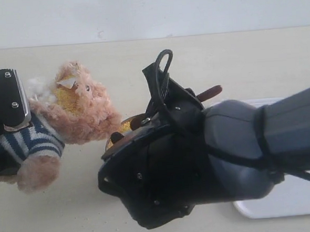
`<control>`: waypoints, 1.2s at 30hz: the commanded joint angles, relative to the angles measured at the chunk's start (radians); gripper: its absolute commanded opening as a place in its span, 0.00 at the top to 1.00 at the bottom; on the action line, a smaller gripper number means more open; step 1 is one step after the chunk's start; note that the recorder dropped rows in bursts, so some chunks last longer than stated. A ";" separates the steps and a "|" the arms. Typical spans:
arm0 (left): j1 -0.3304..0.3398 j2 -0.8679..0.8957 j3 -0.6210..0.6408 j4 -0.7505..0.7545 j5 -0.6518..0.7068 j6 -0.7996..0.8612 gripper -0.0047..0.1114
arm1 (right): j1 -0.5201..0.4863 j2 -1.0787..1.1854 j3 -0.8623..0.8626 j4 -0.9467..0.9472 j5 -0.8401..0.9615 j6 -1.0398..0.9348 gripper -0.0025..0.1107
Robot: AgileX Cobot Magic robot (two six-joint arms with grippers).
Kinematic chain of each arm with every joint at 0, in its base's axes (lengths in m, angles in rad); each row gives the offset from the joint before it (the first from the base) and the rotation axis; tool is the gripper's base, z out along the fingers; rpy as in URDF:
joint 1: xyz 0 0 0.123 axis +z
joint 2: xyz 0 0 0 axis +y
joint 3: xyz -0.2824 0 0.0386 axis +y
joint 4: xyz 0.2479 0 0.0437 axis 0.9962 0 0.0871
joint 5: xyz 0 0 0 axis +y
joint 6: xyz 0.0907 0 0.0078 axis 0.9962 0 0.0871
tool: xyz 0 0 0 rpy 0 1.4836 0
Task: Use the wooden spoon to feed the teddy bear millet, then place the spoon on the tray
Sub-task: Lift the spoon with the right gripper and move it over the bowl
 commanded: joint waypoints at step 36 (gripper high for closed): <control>-0.003 -0.012 0.001 -0.018 -0.022 -0.019 0.93 | -0.025 0.073 -0.117 0.386 0.012 -0.182 0.98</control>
